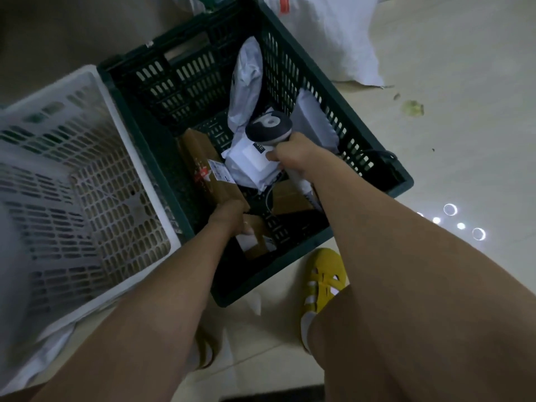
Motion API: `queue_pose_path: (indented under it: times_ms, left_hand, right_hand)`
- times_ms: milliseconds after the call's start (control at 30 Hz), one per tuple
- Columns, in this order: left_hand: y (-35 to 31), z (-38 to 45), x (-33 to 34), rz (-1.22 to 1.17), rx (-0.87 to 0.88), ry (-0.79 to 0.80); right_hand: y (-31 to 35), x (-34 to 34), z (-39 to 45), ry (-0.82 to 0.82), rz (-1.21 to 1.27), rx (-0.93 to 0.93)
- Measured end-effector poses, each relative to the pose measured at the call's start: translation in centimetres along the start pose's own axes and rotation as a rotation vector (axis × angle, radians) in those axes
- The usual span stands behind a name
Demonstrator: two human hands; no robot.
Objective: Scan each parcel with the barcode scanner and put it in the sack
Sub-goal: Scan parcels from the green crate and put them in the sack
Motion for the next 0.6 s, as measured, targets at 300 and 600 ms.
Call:
queue_pose_path:
  times_ms: [300, 600]
  left_hand:
    - [-0.9, -0.1, 2.8, -0.578, -0.324, -0.011]
    - [-2.3, -1.3, 2.9, -0.807, -0.415, -0.036]
  right_hand:
    - [-0.8, -0.7, 0.7, 0.004, 0.049, 0.048]
    - [0.4, -0.3, -0.3, 0.041, 0.072, 0.034]
Point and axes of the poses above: each hand's wrist, its own z-axis towards the middle knuckle, its own x-axis out of the palm, y = z × x, the point moved 3 cm from there along z, towards the middle knuckle, and after that the axes turned 14 degrees about -y, right-handed, at the moved point
